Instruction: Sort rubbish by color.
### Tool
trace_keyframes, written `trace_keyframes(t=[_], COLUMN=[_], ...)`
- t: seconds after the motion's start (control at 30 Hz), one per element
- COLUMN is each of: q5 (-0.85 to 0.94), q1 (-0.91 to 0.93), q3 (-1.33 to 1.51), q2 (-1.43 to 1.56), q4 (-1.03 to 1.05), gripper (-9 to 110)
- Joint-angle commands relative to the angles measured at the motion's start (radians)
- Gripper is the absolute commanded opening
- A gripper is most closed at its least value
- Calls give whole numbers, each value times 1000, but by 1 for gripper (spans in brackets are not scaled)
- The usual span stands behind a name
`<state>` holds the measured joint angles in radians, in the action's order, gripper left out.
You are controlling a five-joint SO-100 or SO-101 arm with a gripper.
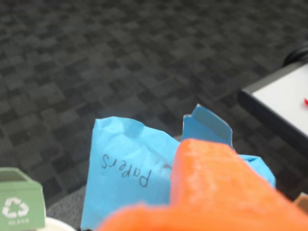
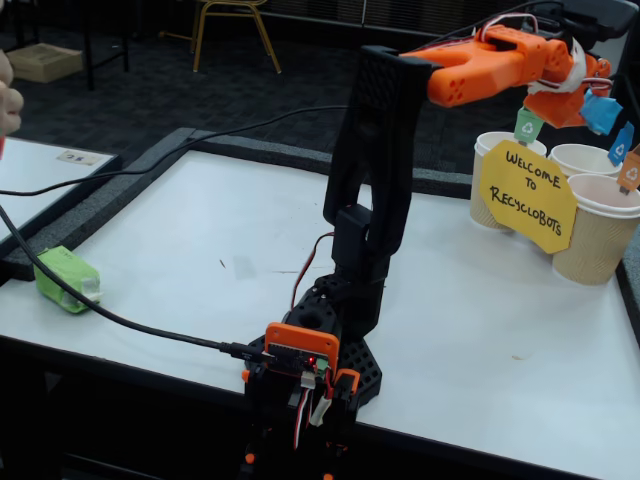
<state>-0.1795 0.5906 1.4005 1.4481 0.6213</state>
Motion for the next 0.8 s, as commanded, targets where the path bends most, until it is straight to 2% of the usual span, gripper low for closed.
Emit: trace_keyframes(t=[0.0, 0.77], q5=[15, 15], q1=[28, 25], q3=[-153, -201], q2=[20, -61], q4=[-48, -120], gripper=[3, 8])
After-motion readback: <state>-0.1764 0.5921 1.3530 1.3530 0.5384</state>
